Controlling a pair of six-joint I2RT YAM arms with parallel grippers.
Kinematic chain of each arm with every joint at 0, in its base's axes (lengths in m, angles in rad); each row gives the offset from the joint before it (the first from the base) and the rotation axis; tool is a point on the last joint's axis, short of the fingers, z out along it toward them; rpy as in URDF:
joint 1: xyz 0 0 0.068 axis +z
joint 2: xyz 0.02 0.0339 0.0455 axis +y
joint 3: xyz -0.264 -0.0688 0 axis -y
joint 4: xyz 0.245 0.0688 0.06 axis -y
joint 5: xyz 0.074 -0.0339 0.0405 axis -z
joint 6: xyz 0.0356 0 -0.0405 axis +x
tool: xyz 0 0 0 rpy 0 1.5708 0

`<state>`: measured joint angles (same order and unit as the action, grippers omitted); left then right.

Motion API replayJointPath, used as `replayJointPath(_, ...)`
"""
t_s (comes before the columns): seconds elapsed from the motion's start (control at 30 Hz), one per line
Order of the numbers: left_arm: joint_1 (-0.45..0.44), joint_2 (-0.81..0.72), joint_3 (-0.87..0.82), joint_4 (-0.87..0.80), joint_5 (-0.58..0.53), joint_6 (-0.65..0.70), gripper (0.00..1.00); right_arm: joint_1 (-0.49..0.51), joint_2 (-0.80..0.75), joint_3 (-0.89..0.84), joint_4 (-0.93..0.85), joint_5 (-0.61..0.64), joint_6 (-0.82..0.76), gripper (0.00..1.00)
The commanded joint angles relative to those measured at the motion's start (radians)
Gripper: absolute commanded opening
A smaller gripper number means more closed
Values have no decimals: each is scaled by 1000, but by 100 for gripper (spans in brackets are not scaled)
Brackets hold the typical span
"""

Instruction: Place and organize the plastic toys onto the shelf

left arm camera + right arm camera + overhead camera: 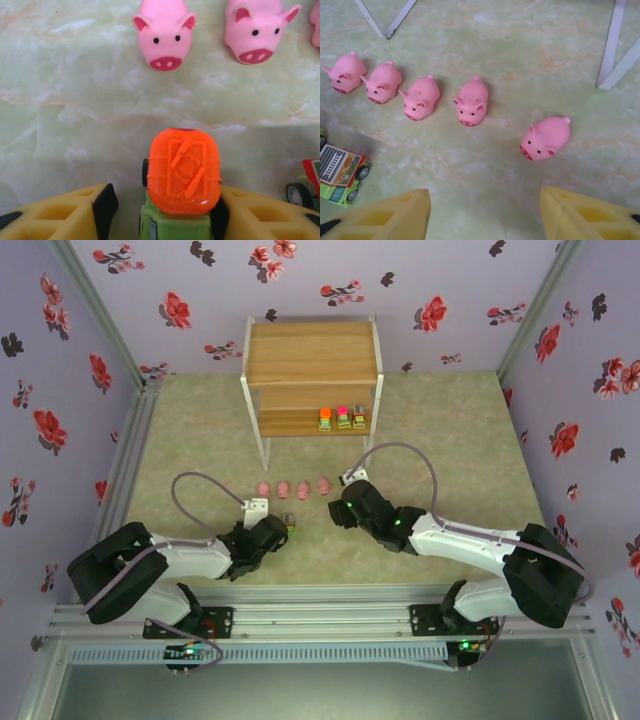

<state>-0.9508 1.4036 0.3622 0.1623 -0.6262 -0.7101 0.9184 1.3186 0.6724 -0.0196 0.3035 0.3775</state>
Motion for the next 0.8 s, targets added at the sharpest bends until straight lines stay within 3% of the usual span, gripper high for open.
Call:
replayJointPath(0.0,22,39,0,15,89,51,55,-9,8,5,-6,18,12,44)
replayJointPath(0.53,22,17,-19,20,115,34,38,-8,6,7,-8,23,11,44)
replayJointPath(0.67,23,-7,-21,2,116,25,28,-10,8,8,-8,25,11,44)
replayJointPath(0.77,20,-34,-25,-9,113,23,27,-9,8,9,-9,25,9,44)
